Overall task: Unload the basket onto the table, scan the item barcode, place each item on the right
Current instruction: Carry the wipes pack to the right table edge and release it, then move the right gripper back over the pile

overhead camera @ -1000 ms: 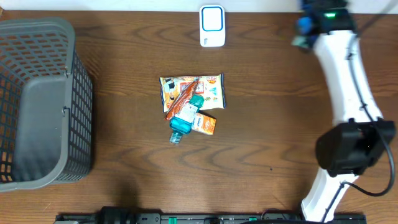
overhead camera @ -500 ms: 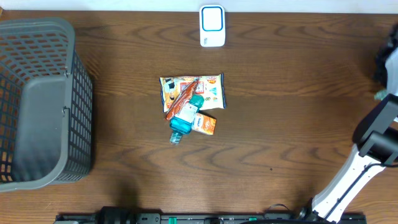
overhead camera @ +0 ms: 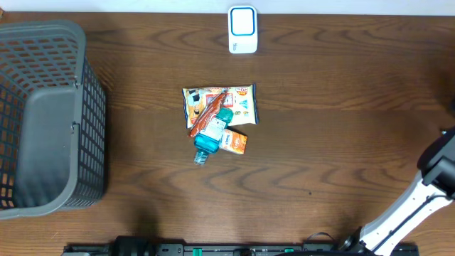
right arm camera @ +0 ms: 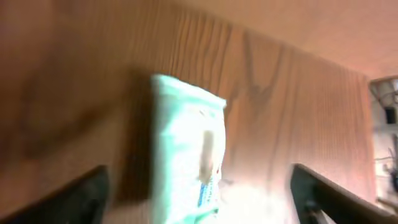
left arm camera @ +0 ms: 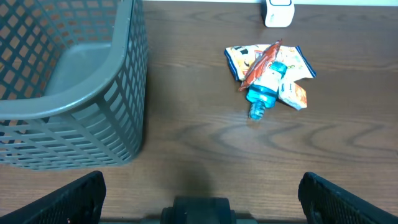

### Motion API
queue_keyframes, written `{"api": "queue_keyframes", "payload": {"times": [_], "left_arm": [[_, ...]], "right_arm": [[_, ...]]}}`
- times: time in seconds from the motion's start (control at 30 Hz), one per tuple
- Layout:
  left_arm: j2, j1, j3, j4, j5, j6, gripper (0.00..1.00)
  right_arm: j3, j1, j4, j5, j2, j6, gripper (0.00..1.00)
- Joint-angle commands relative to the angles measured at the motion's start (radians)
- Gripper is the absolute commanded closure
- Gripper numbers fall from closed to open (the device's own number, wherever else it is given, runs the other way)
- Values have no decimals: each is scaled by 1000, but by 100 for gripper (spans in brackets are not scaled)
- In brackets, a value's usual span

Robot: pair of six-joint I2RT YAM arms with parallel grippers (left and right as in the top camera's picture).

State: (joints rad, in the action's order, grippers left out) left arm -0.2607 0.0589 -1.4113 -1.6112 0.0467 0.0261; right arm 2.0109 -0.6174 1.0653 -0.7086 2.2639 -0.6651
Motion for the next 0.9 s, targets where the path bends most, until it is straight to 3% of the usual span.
{"api": "queue_keyframes", "payload": {"times": [0.0, 0.1, 0.23, 0.37, 0.43, 0.6, 0.87], "left_arm": [[-4, -5, 2, -75, 5, -1, 1], [-4, -5, 2, -75, 5, -1, 1], [-4, -5, 2, -75, 5, -1, 1], [-4, -5, 2, -75, 5, -1, 1], [-4, -5, 2, -75, 5, -1, 1], [-4, -5, 2, -75, 5, -1, 1], [-4, -5, 2, -75, 5, -1, 1]], "right_arm": [[25, 17, -7, 14, -187, 1, 4], [25, 28, -21, 228, -296, 1, 4], [25, 46, -5, 710, -402, 1, 4], [25, 111, 23, 1124, -423, 1, 4], [19, 176, 67, 1239, -418, 2, 4], [-1, 380, 175, 1193, -412, 66, 3], [-91, 735, 169, 1049, -410, 209, 1]]}}
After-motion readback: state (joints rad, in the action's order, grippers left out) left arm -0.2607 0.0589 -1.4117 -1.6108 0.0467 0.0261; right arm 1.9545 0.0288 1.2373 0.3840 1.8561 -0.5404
